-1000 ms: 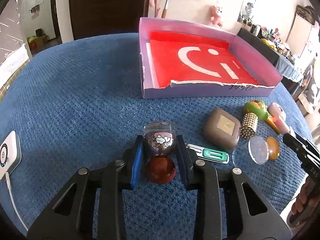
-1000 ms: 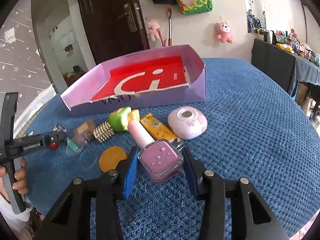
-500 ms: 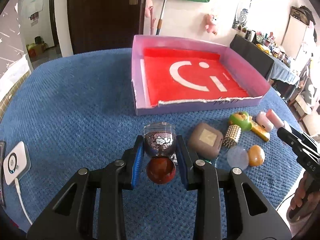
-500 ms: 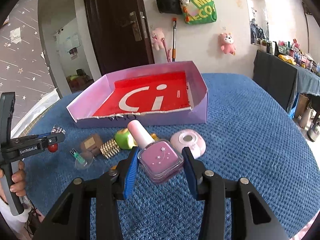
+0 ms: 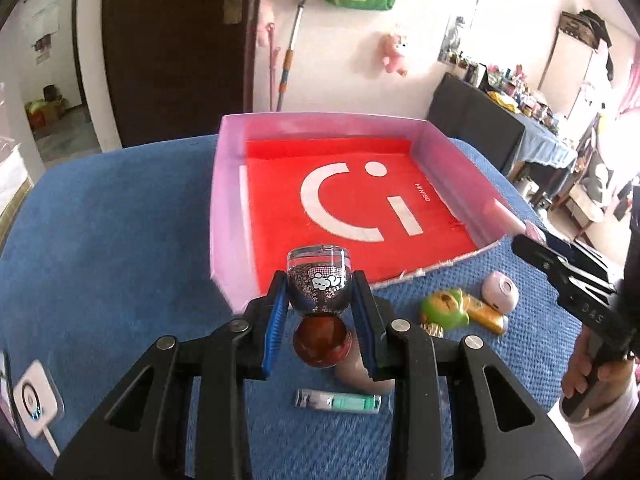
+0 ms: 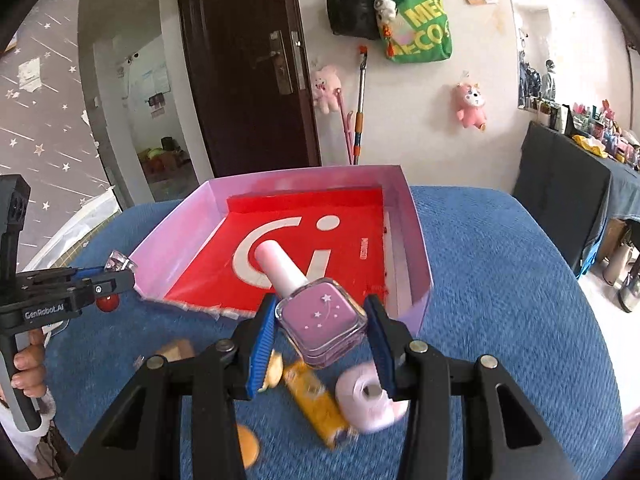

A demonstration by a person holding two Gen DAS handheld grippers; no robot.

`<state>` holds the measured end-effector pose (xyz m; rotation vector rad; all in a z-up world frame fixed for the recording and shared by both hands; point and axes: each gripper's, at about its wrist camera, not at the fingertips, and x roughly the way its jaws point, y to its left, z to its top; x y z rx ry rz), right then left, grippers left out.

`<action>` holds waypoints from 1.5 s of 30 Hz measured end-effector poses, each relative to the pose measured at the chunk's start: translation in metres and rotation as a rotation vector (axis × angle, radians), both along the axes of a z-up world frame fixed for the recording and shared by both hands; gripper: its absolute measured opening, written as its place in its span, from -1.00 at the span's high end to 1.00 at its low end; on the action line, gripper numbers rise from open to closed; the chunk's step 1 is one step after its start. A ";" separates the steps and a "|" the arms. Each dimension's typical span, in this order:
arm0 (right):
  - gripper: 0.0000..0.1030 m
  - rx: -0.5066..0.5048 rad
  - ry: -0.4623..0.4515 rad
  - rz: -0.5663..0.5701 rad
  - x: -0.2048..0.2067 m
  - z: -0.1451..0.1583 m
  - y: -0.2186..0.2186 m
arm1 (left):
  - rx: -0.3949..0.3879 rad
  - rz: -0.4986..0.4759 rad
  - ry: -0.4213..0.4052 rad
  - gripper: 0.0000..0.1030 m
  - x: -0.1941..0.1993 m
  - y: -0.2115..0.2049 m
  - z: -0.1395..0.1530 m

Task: Organize rigid objects
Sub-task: 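Carry the nail polish and glass jar into the pink box with both tools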

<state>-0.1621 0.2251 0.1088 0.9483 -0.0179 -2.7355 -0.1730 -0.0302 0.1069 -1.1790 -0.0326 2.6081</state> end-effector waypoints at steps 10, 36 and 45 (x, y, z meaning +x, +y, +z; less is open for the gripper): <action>0.11 0.156 -0.114 0.034 -0.070 -0.017 -0.016 | -0.108 -0.054 -0.064 0.43 -0.060 0.032 -0.006; 0.11 0.390 -0.328 0.098 -0.113 -0.051 -0.045 | -0.237 -0.054 -0.330 0.43 -0.110 0.041 -0.057; 0.11 0.414 -0.339 0.116 -0.112 -0.056 -0.047 | -0.230 -0.049 -0.330 0.43 -0.104 0.039 -0.054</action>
